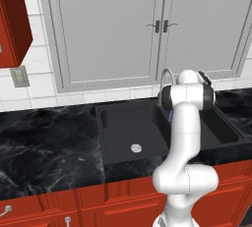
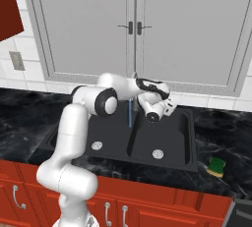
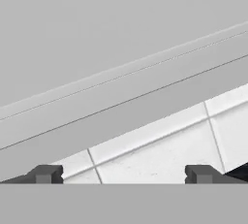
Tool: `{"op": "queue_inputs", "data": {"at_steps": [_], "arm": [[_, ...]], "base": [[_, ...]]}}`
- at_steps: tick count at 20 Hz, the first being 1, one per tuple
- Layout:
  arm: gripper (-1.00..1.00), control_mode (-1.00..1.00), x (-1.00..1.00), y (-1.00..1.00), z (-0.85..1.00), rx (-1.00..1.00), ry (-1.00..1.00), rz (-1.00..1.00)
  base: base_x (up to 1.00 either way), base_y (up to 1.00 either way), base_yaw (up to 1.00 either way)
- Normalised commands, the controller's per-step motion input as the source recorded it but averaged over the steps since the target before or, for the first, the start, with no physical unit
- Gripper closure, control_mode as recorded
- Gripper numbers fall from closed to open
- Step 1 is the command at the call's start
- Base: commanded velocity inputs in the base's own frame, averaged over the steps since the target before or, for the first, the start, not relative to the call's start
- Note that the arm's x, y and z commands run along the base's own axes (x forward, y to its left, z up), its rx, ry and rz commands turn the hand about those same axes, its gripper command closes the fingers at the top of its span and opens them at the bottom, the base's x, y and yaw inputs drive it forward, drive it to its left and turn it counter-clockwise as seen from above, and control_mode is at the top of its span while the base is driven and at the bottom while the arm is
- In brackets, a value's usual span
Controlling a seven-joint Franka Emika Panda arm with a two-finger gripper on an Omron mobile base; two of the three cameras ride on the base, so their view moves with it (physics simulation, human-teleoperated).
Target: Soak the sponge with water for a few seconds and then drop it inside the sink.
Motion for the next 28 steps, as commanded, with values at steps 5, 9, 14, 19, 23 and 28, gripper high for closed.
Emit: {"op": "queue_inputs", "data": {"at_steps": [5,9,14,19,23,28], "arm": [[-1.0,-1.0,-0.2,-0.26,0.33,0.08,0.16,-0.03],[-1.0,-1.0,-0.26,-0.28,0.29,0.08,0.16,0.0],[-1.0,-1.0,-0.35,-0.21,0.15,0.06,0.1,0.0],[-1.0,-1.0,-0.5,-0.18,0.12,0.05,0.05,0.0],[-1.0,-1.0,-0.59,-0.1,0.15,0.03,0.02,0.0],[-1.0,-1.0,-0.58,-0.04,0.27,0.0,0.06,0.0]], "base": [[0.0,0.0,0.0],[0.0,0.0,0.0],[0.0,0.0,0.0],[0.0,0.0,0.0],[0.0,0.0,0.0],[0.0,0.0,0.0]]}}
